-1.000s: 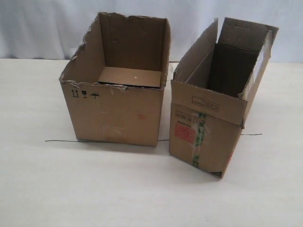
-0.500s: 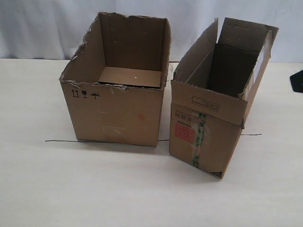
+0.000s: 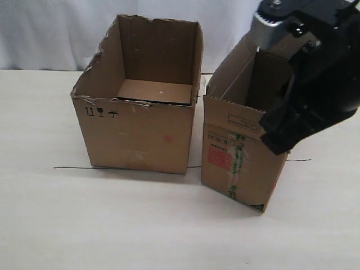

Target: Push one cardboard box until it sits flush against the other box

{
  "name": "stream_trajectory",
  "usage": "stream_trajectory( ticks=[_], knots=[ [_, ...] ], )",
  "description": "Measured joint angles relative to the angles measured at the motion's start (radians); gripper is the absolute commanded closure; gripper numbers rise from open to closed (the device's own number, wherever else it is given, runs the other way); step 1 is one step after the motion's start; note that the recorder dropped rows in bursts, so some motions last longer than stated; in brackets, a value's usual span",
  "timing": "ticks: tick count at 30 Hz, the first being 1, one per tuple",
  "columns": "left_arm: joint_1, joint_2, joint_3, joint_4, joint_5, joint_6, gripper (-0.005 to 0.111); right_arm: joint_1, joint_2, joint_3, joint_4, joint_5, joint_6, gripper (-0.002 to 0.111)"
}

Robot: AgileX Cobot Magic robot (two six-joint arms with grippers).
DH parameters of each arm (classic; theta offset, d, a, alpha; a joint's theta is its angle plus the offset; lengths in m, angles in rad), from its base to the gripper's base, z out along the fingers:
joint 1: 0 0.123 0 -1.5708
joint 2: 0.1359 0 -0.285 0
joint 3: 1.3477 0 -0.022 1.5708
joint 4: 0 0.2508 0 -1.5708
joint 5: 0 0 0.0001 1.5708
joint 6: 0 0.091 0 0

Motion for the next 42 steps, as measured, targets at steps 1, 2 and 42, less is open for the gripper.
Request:
stream_trajectory(
  ticks=[1,2,42],
  knots=[
    [0.000,0.000,0.000,0.000,0.000,0.000,0.107,0.019,0.026,-0.023,-0.042,0.022,0.018,0.103],
    [0.000,0.000,0.000,0.000,0.000,0.000,0.107,0.032,0.053,-0.043,-0.074,0.036,0.031,0.103],
    [0.000,0.000,0.000,0.000,0.000,0.000,0.107,-0.567,-0.178,0.240,-0.199,-0.531,0.384,0.103]
  ],
)
